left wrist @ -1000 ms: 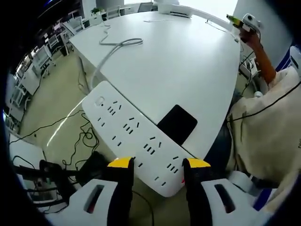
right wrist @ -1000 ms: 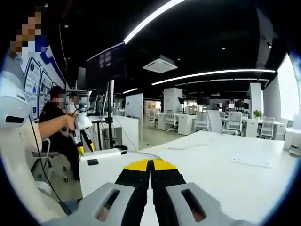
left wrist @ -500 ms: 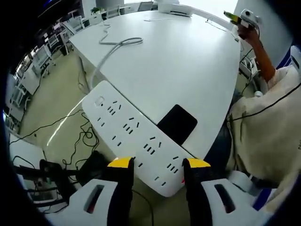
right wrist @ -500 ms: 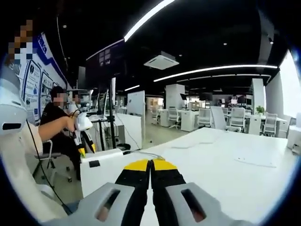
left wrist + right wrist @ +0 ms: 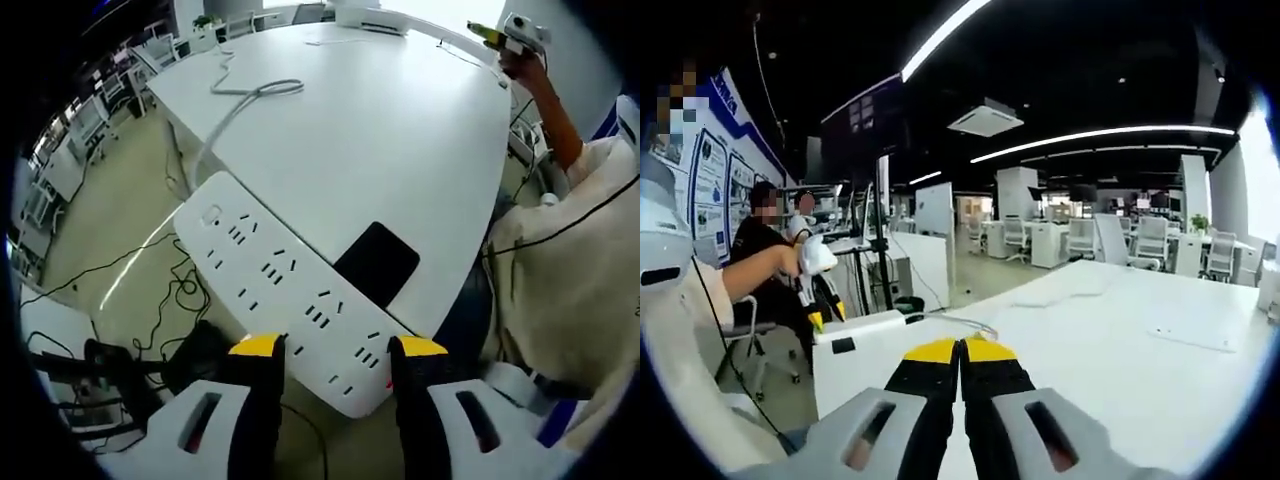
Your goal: Pick up the power strip scattered on the table, fix it on the side mounting bracket of the table, and press the switch
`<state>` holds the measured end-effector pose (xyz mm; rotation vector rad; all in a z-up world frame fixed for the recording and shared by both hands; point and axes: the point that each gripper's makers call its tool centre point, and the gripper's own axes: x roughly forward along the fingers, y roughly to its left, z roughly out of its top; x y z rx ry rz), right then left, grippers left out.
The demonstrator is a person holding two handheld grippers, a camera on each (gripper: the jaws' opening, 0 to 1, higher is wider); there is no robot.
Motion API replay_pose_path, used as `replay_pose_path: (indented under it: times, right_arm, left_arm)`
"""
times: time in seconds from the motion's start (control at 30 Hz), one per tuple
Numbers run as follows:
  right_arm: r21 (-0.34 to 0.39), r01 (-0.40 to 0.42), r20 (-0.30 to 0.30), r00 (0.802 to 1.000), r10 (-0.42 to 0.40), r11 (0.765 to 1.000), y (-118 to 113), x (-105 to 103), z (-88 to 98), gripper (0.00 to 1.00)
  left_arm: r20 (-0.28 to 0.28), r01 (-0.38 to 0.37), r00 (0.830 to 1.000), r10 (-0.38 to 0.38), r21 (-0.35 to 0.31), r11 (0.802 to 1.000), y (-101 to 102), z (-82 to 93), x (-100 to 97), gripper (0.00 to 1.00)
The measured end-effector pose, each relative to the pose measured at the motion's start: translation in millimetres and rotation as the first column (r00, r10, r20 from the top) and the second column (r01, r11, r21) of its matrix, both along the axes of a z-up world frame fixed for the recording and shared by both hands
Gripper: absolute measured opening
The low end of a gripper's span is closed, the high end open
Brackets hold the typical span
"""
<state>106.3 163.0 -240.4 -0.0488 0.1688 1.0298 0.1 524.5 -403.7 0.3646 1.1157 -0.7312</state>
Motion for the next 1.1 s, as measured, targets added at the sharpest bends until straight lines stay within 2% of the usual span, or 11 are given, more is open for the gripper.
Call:
replay_pose_path:
  times: [0.37,0.63,1.1]
  right_arm:
    - [-0.033,-0.040,-0.050,0.998,0.038,0.999,17,6,-6.5,0.00]
    - [-0.063,-0.038,-0.084,0.996,0.033,0.997,24,11,-12.3,0.00]
    - [-0.069,-0.055,-0.092,0.995,0.048,0.996,36,12,-7.2,0.00]
  left_arm:
    - [-0.004,0.002,1.000,-0.002,0.003,1.000,-1,-0.2,-0.1,0.47]
    - [-0.007,0.002,1.000,-0.002,0.008,1.000,-1,-0.2,-0.2,0.47]
    - [-0.008,0.003,1.000,-0.003,0.013,1.000,-1,-0.1,-0.5,0.47]
